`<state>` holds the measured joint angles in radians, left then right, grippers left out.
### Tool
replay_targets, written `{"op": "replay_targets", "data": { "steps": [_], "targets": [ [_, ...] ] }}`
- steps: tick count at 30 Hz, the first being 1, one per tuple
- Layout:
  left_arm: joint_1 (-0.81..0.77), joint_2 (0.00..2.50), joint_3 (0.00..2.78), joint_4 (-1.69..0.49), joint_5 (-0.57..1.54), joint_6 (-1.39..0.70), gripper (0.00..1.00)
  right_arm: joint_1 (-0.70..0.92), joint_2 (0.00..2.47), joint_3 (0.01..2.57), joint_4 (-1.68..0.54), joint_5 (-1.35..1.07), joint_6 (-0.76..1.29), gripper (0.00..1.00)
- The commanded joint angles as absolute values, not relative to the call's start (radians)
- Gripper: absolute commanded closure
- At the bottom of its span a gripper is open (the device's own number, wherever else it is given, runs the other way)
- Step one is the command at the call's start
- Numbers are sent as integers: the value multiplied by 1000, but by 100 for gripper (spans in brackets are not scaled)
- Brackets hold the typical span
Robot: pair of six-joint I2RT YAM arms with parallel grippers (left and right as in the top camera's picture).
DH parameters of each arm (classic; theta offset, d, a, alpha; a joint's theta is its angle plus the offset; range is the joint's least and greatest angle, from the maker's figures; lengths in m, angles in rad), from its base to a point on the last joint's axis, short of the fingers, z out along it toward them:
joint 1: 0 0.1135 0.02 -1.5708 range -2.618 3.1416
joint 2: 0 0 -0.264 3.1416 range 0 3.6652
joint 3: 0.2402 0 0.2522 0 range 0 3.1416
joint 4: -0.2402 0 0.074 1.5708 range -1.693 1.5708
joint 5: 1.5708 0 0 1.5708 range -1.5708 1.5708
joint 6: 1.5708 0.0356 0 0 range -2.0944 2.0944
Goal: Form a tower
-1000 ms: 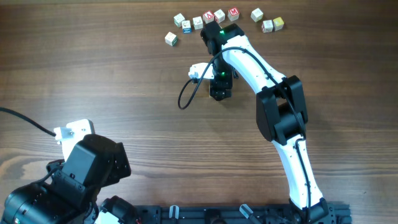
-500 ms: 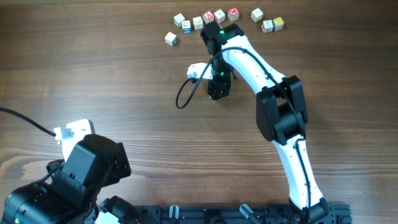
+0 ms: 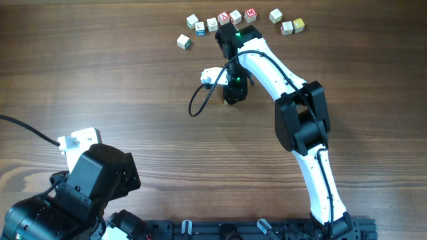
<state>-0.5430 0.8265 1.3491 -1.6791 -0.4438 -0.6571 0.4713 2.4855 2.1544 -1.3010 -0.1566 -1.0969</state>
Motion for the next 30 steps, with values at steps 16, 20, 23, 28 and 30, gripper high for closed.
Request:
{"op": "replay_targets", "data": {
  "steps": [16, 20, 23, 28, 30],
  "targets": [
    [-538, 826, 1348, -1677, -445, -667, 0, 467, 2493, 2151, -1298, -211, -1100, 53],
    [-538, 826, 1348, -1677, -445, -667, 0, 467, 2493, 2151, -1298, -210, -1100, 59],
    [-538, 826, 1348, -1677, -445, -667, 0, 467, 2493, 2151, -1298, -210, -1100, 63],
    [-538, 826, 1348, -1677, -445, -667, 0, 467, 2493, 2151, -1298, -210, -1100, 71],
    [-538, 826, 1348, -1677, -445, -667, 0, 467, 2493, 2151, -1298, -207, -1100, 70]
  ]
}}
